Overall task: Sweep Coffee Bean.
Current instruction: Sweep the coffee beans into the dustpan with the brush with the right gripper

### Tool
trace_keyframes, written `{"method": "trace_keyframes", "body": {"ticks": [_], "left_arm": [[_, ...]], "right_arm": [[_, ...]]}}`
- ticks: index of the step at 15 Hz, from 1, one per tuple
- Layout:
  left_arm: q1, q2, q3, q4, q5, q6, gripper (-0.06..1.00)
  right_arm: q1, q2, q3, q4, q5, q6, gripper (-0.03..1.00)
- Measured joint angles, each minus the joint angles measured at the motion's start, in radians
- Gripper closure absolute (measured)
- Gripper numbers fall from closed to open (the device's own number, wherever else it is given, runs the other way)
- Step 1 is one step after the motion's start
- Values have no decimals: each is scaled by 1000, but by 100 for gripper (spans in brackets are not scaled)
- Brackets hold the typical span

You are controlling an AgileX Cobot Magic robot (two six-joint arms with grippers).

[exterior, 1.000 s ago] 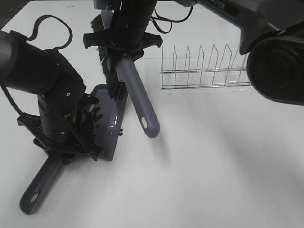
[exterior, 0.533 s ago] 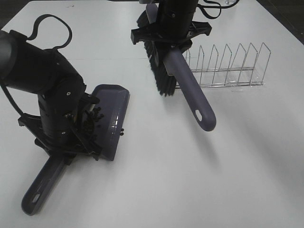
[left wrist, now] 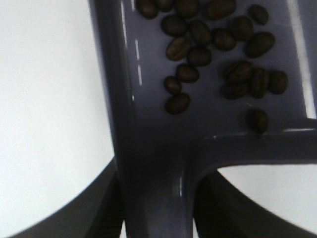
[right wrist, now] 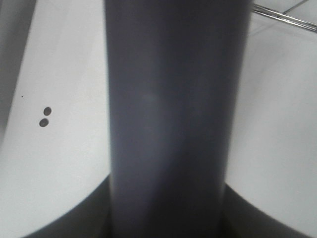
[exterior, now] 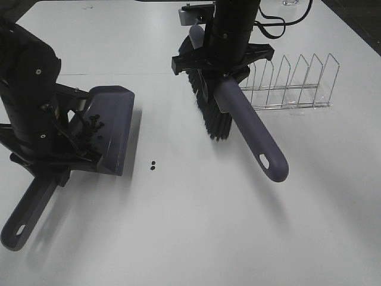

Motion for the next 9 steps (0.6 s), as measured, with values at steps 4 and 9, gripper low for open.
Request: {"method": "trace_keyframes", "body": {"ticks": [4, 9], "left_arm": [[12, -4, 91, -52, -61, 40, 59], [12, 52, 108, -64, -168, 70, 59]], "right_arm": [[0, -4, 0, 27, 0, 5, 68], [0, 15, 0, 13, -1, 37, 68]]}}
